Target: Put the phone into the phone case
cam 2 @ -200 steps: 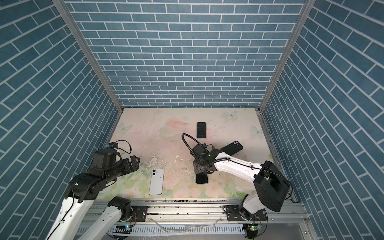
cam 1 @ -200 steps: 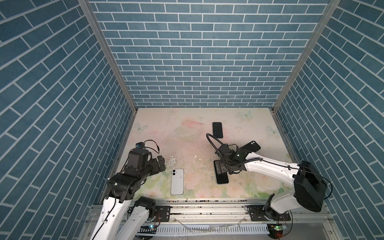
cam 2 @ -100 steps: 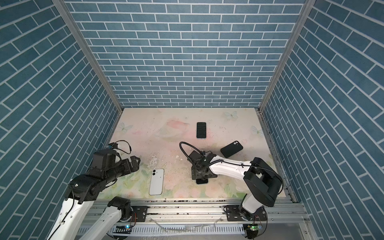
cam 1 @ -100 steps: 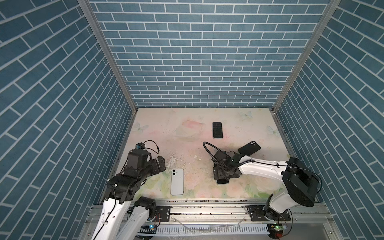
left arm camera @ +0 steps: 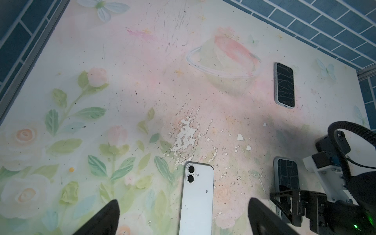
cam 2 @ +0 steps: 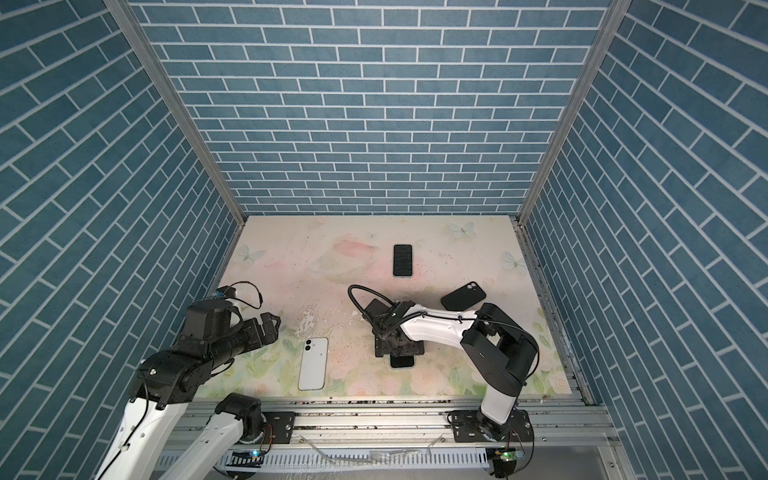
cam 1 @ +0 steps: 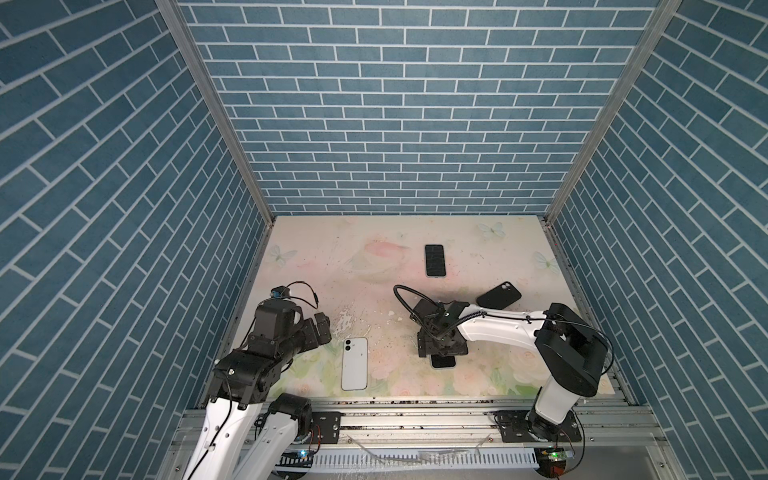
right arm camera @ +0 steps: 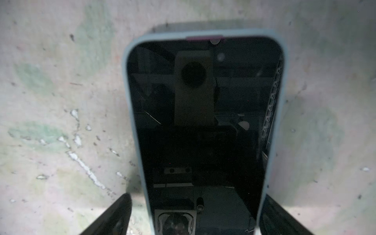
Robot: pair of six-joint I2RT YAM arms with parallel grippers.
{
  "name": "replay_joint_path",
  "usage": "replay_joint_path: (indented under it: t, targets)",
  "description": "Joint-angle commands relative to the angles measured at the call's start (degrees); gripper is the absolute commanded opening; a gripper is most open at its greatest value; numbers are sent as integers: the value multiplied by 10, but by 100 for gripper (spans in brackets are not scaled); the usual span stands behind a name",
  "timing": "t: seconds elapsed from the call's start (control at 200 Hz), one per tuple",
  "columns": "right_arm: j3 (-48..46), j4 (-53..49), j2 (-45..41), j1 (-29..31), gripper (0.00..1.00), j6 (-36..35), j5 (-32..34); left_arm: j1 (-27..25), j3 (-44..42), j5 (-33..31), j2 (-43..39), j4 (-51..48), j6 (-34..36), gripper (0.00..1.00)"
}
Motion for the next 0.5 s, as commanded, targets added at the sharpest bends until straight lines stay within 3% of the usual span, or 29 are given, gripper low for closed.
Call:
replay_joint_path:
  t: [0.0, 0.225, 0.495]
  targets:
    - [-20, -31, 14, 5, 91, 34, 9, 5, -6, 9, 6, 3, 5, 99]
    - [-35, -25, 0, 5, 83, 38, 3, 6, -6, 9, 3, 4, 4, 100]
    - [1, -40, -1, 5, 80, 9, 4, 9, -6, 9, 0, 4, 4, 100]
